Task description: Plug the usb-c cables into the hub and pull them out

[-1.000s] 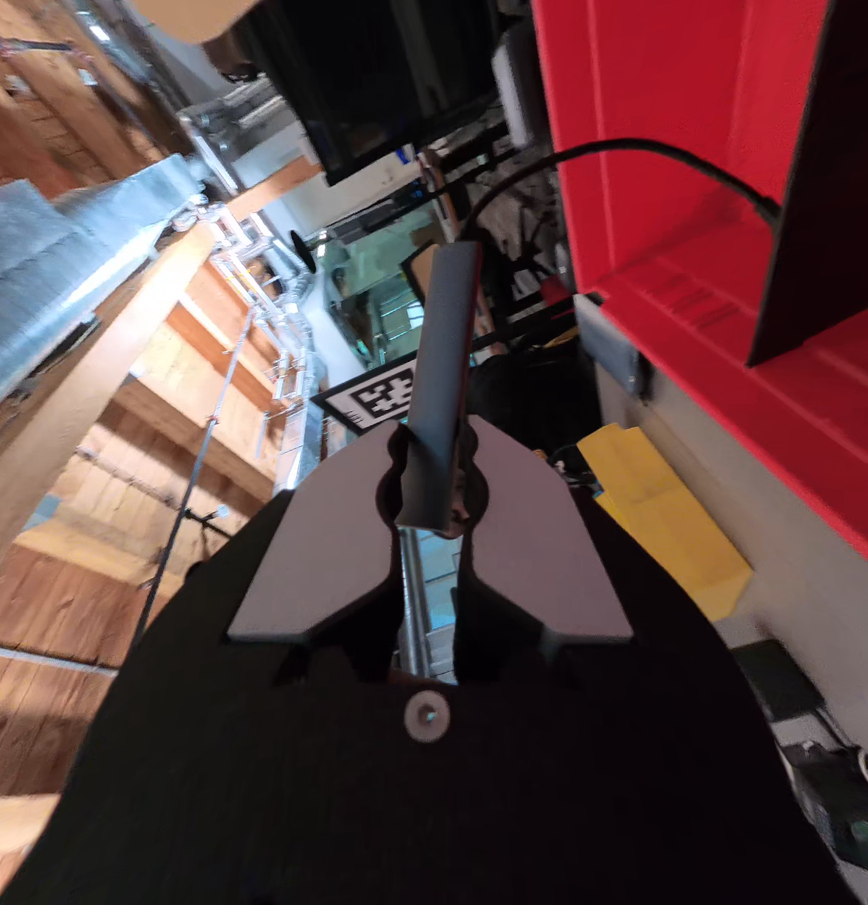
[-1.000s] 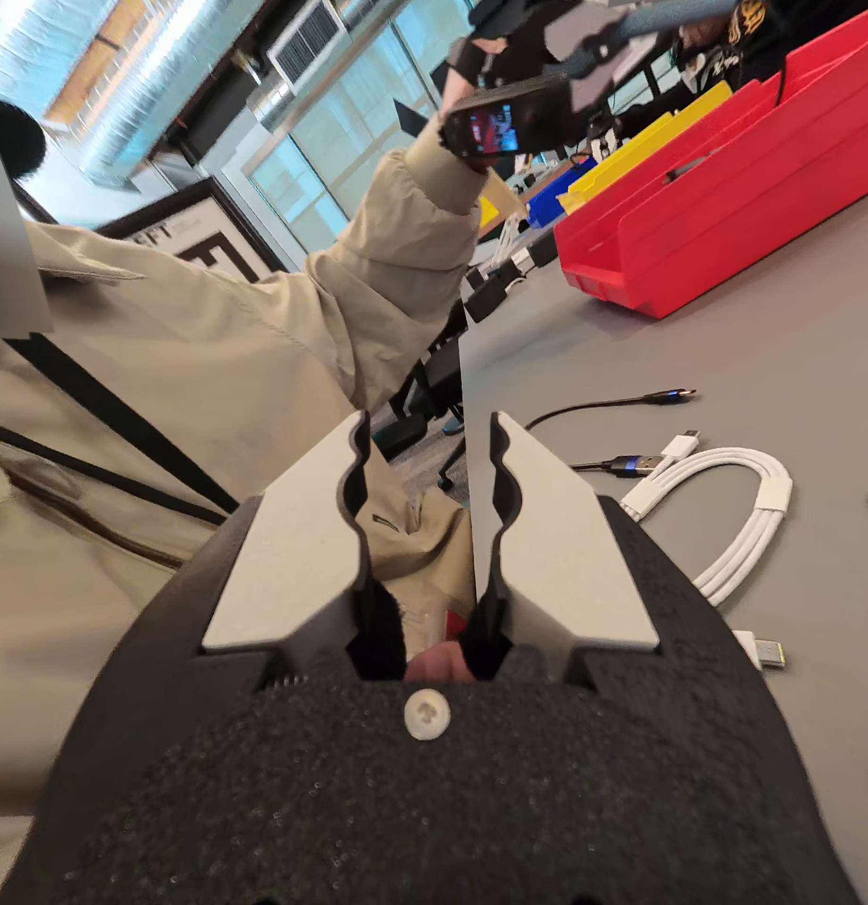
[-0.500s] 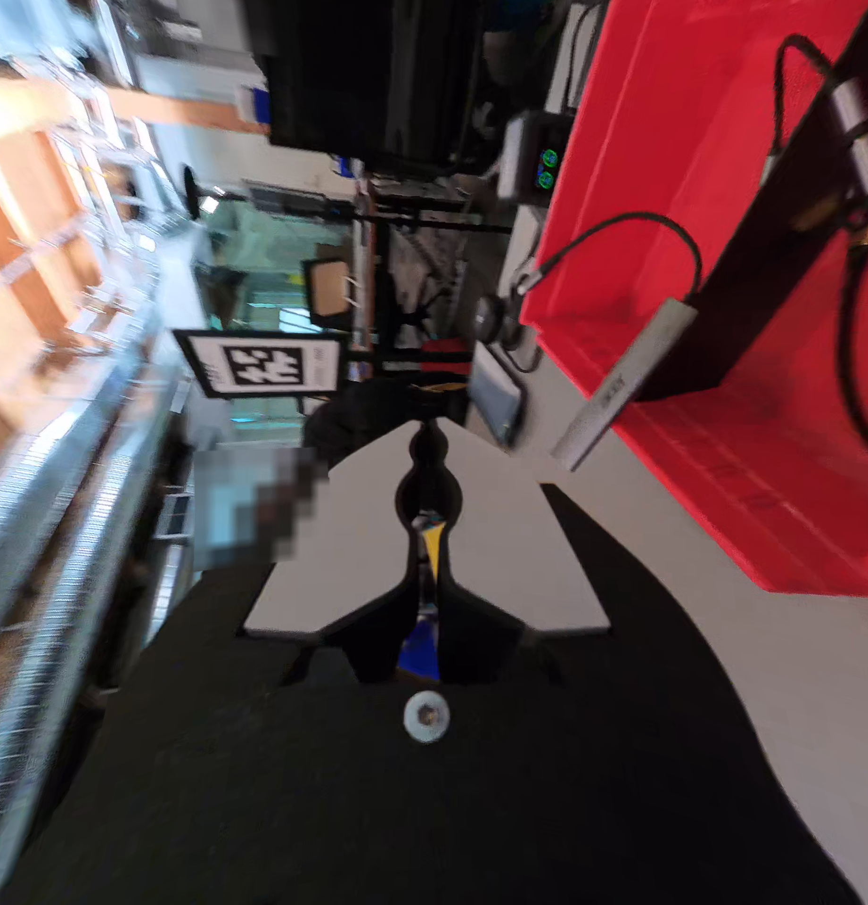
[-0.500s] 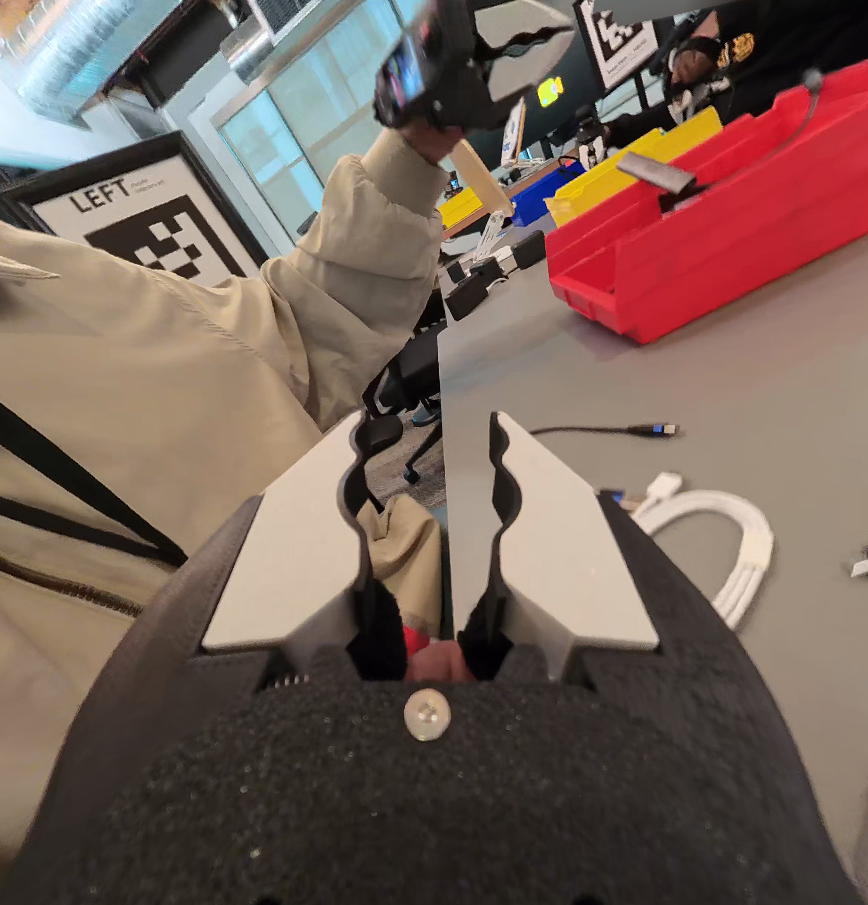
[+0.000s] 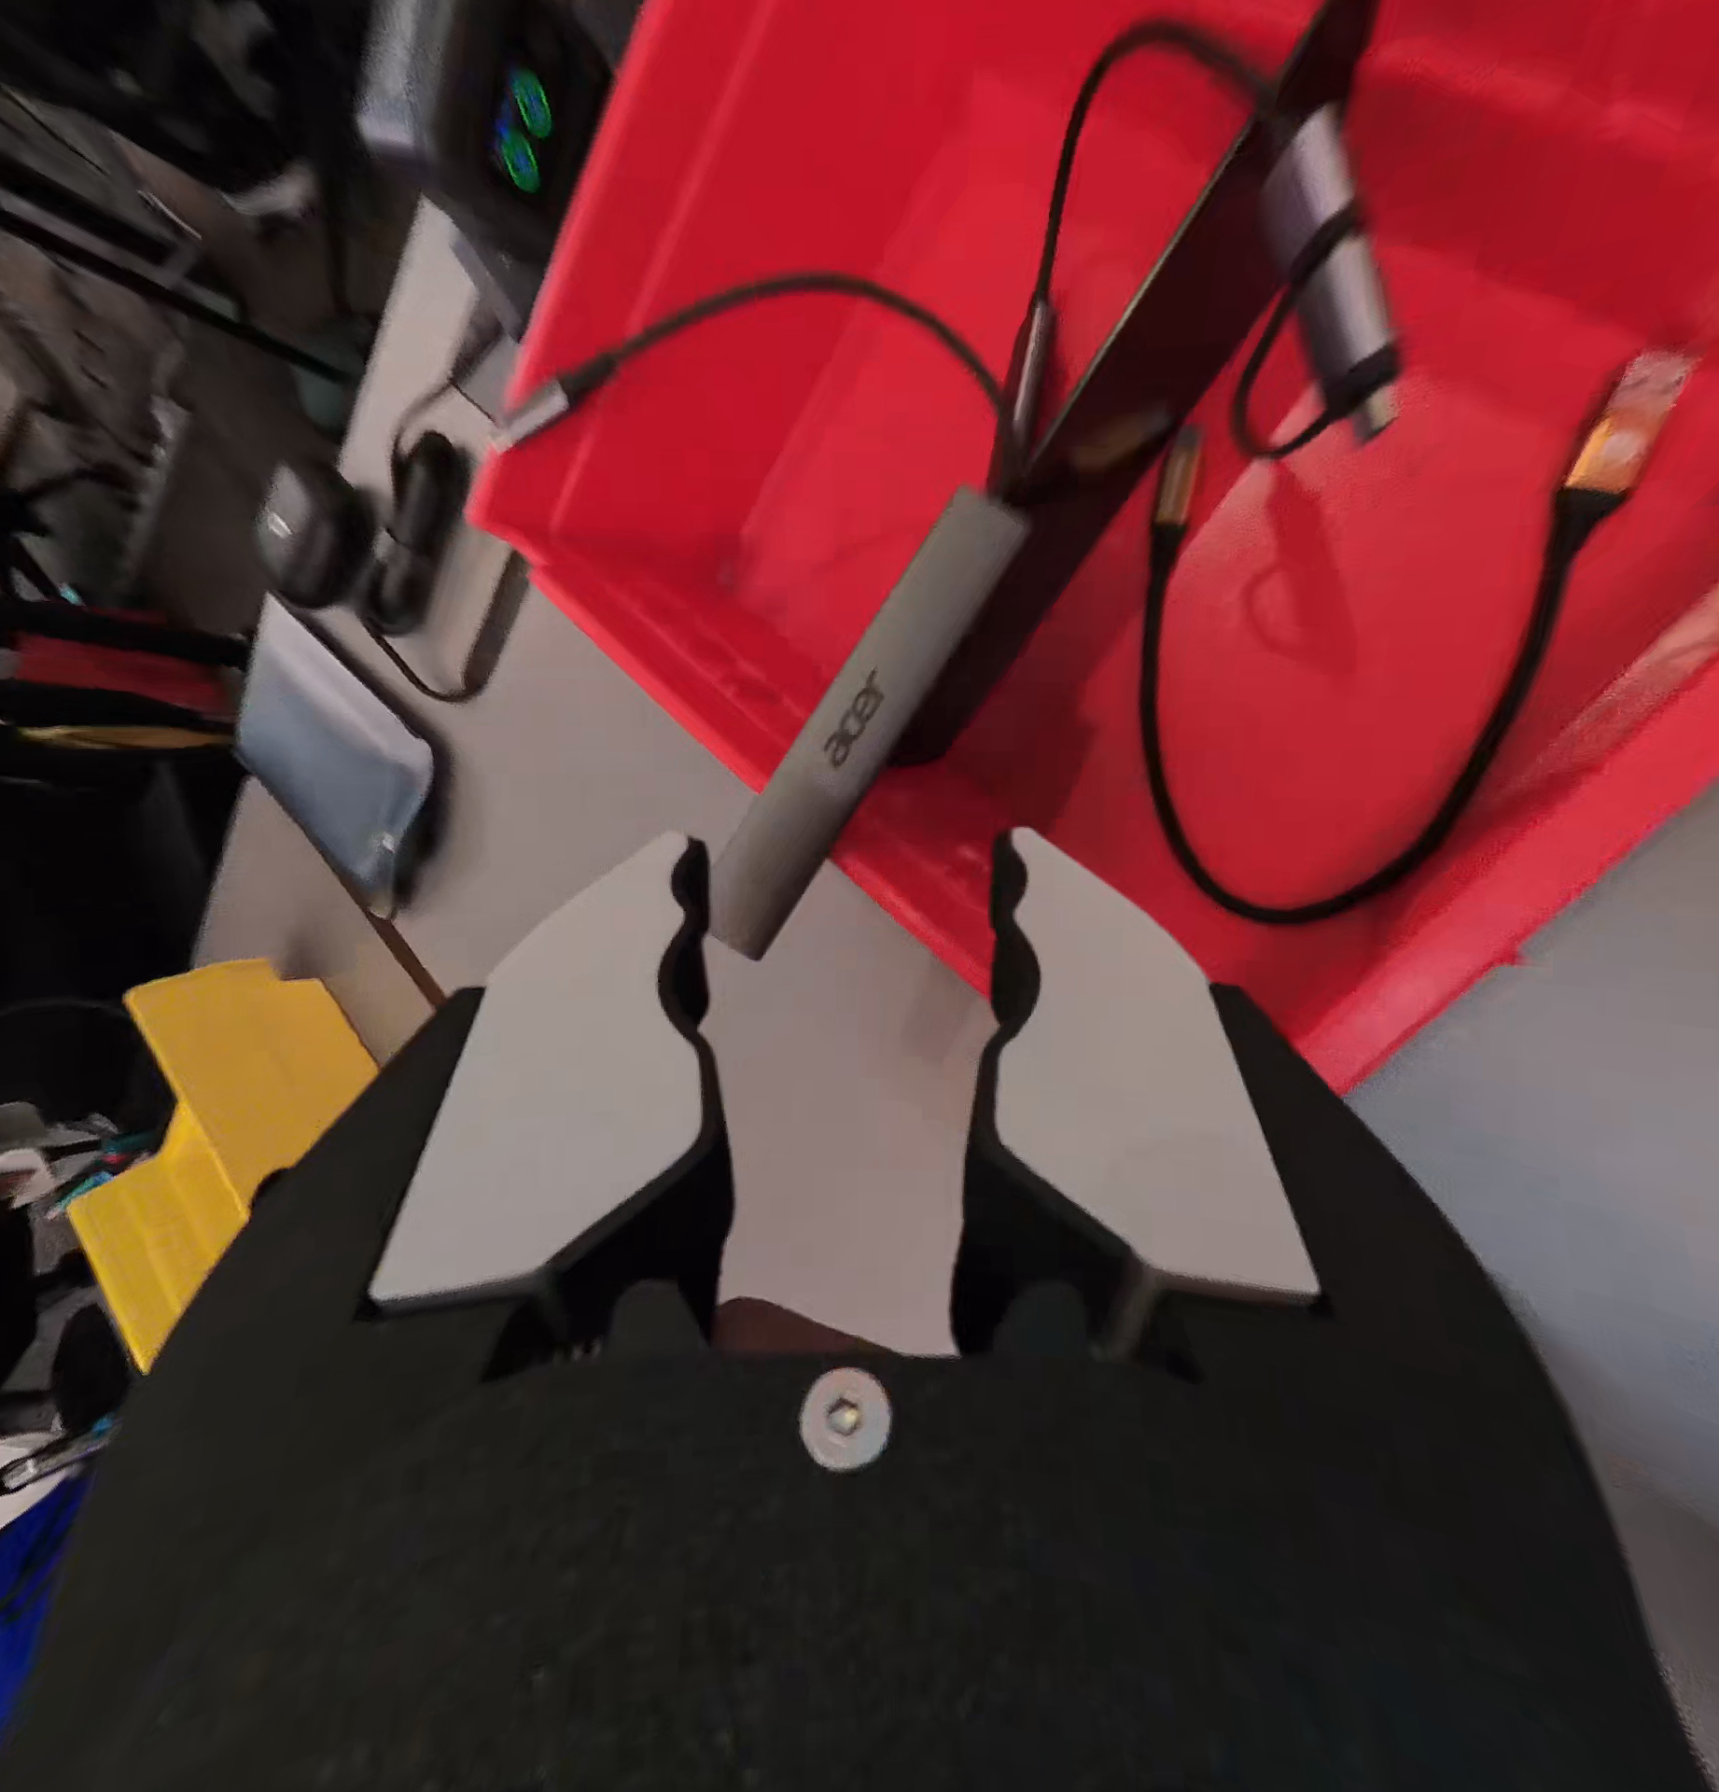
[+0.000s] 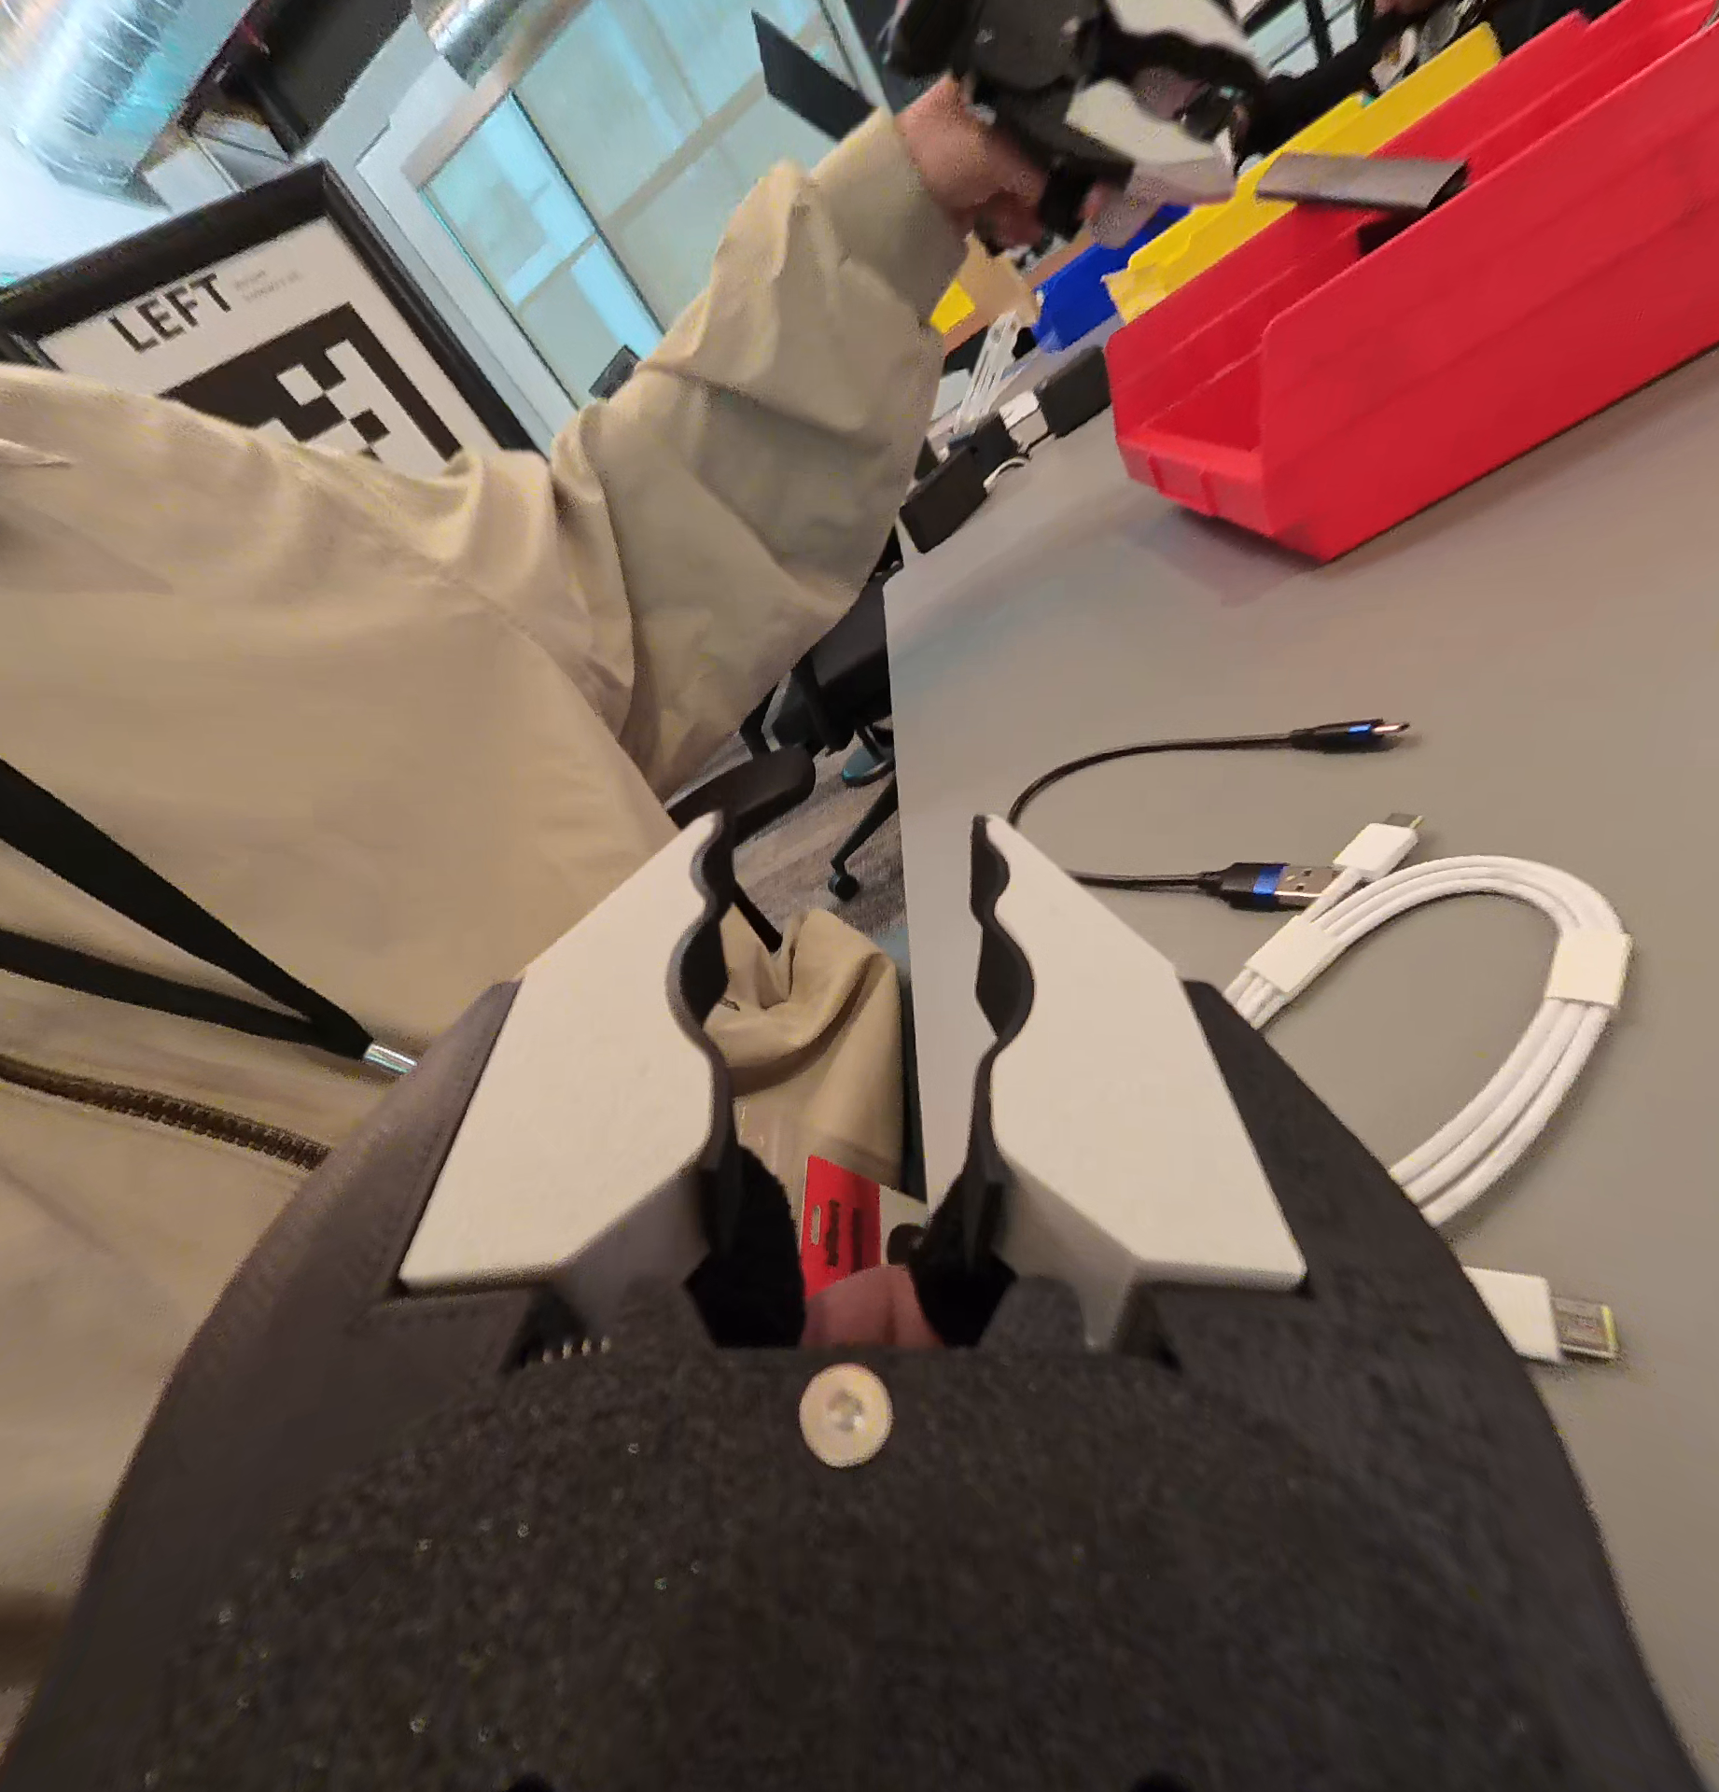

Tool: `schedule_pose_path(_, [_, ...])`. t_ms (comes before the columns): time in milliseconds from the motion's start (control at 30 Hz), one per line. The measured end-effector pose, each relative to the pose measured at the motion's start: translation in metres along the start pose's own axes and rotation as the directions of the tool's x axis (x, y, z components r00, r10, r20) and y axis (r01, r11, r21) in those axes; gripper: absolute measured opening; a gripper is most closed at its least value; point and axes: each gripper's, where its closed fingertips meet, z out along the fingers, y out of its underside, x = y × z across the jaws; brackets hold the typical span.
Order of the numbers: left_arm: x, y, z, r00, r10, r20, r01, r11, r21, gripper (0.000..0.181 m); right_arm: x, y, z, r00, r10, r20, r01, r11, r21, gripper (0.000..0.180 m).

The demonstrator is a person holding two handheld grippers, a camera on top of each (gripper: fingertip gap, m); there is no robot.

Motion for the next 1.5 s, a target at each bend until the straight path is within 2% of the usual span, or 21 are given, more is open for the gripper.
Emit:
schedule_pose_path(133, [-0.023,0.022,0.033,0.996,-0.046,-0.071,0.037,0.993,-0.114,0.063,-0.001,0.009,0.005,1.000,0.004,0.010,-0.004,0.999,-0.042,0.049])
schedule_pose_path(233, [-0.019,0.017,0.046,0.970,-0.110,-0.215,0.086,0.989,-0.121,0.050,0.000,0.013,0.006,1.000,0.004,0.013,-0.003,0.998,-0.064,0.050])
schedule_pose_path(300, [-0.009,0.021,0.051,0.956,-0.082,-0.283,0.029,0.982,-0.187,0.033,0.002,0.015,0.007,1.000,0.011,0.006,-0.011,0.997,-0.070,0.051])
schedule_pose_path(467, [-0.020,0.021,0.042,0.982,0.026,-0.189,-0.084,0.948,-0.308,0.029,0.003,0.015,0.005,1.000,0.024,0.003,-0.023,0.997,-0.070,0.051])
schedule_pose_path(567, [-0.034,0.006,0.023,0.993,0.082,-0.087,-0.103,0.958,-0.268,0.028,0.003,0.016,0.005,1.000,0.026,0.002,-0.026,0.997,-0.074,0.051])
schedule_pose_path(633, [-0.043,-0.021,0.005,0.998,0.064,-0.007,-0.065,0.988,-0.137,0.024,0.004,0.016,0.005,1.000,0.016,-0.006,-0.017,0.997,-0.073,0.051])
schedule_pose_path(700, [-0.035,-0.052,-0.017,1.000,-0.019,-0.015,0.020,0.999,0.039,0.024,0.004,0.008,0.005,1.000,0.012,-0.005,-0.012,0.999,-0.041,0.051])
schedule_pose_path(767, [-0.008,-0.088,-0.041,0.993,-0.080,-0.086,0.097,0.971,0.219,0.024,0.007,-0.006,0.006,1.000,0.024,-0.007,-0.024,1.000,0.013,0.050])
schedule_pose_path(833, [0.036,-0.128,-0.066,0.974,-0.103,-0.202,0.175,0.907,0.383,0.024,0.017,-0.025,0.010,0.999,0.007,-0.050,-0.005,0.999,0.044,0.050])
schedule_pose_path(900, [0.089,-0.170,-0.094,0.926,-0.110,-0.361,0.298,0.800,0.521,0.024,0.020,-0.053,0.016,0.996,-0.050,-0.076,0.057,0.995,0.087,0.052])
schedule_pose_path(967, [0.147,-0.203,-0.117,0.850,-0.070,-0.523,0.419,0.692,0.588,0.023,0.019,-0.086,0.023,0.992,-0.100,-0.080,0.111,0.984,0.143,0.055])
schedule_pose_path(1067, [0.225,-0.233,-0.129,0.733,0.001,-0.681,0.538,0.612,0.580,0.023,0.018,-0.124,0.029,0.985,-0.147,-0.090,0.164,0.960,0.229,0.061])
schedule_pose_path(1200, [0.293,-0.245,-0.115,0.646,0.013,-0.763,0.597,0.614,0.516,0.023,0.018,-0.130,0.024,0.997,-0.075,-0.033,0.081,0.953,0.292,0.065])
schedule_pose_path(1267, [0.317,-0.244,-0.106,0.618,0.020,-0.786,0.591,0.648,0.481,0.023,0.021,-0.128,0.015,1.000,-0.019,-0.013,0.023,0.939,0.344,0.062])
schedule_pose_path(1300, [0.325,-0.244,-0.103,0.604,0.008,-0.797,0.601,0.653,0.462,0.024,0.023,-0.125,0.011,1.000,0.001,-0.003,0.000,0.933,0.361,0.054])
schedule_pose_path(1333, [0.330,-0.246,-0.102,0.575,-0.003,-0.818,0.630,0.640,0.440,0.023,0.025,-0.120,0.006,1.000,0.009,0.004,-0.010,0.932,0.362,0.030])
schedule_pose_path(1367, [0.333,-0.247,-0.100,0.550,-0.027,-0.835,0.664,0.621,0.418,0.023,0.031,-0.114,0.002,1.000,0.010,-0.007,-0.007,0.933,0.359,0.020])
schedule_pose_path(1500, [0.337,-0.249,-0.089,0.486,-0.115,-0.866,0.747,0.569,0.344,0.023,0.048,-0.101,-0.004,0.989,0.141,0.051,-0.150,0.916,0.372,0.020])
